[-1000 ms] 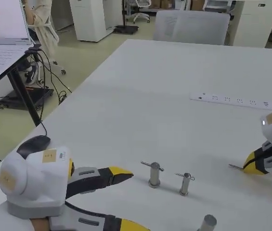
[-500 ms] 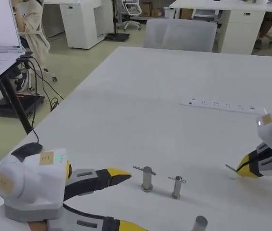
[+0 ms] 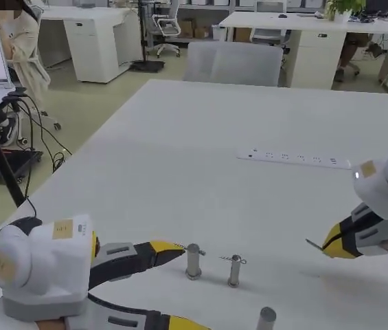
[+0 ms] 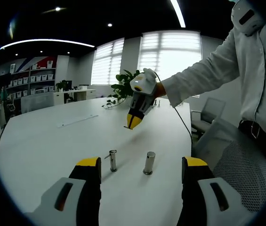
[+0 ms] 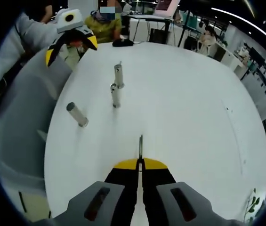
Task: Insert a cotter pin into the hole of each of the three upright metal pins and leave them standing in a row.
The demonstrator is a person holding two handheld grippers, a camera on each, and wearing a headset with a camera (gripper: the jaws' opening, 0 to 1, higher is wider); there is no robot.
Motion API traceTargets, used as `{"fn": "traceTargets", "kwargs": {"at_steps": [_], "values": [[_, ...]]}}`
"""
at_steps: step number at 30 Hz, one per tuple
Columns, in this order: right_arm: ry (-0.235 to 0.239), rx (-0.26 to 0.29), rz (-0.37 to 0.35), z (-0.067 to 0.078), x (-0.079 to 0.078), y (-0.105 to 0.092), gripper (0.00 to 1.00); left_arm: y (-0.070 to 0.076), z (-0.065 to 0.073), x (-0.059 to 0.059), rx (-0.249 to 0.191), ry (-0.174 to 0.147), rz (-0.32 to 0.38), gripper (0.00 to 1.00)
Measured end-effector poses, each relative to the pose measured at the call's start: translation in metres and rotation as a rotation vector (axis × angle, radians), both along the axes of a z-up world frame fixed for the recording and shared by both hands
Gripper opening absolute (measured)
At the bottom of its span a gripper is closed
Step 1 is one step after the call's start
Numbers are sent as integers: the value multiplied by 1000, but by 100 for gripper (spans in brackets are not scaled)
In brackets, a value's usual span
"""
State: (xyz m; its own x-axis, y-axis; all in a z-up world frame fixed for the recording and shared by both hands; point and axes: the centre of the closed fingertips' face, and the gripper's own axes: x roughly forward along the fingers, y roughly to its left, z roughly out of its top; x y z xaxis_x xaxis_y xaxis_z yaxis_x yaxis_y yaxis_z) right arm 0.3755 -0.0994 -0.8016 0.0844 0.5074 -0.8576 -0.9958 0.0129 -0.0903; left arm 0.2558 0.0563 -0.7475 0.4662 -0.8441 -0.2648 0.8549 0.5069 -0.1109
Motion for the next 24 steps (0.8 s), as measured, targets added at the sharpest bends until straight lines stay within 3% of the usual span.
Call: {"fn": "traceTargets", "kwargs": {"at_steps": [11,24], "values": [[-9,37,74,33,-42,28,2,-9,5,-3,-6,-16,-31,69],[7,24,143,51,-85,55,2,-24,10,-9,-13,-26,-72,63]]}}
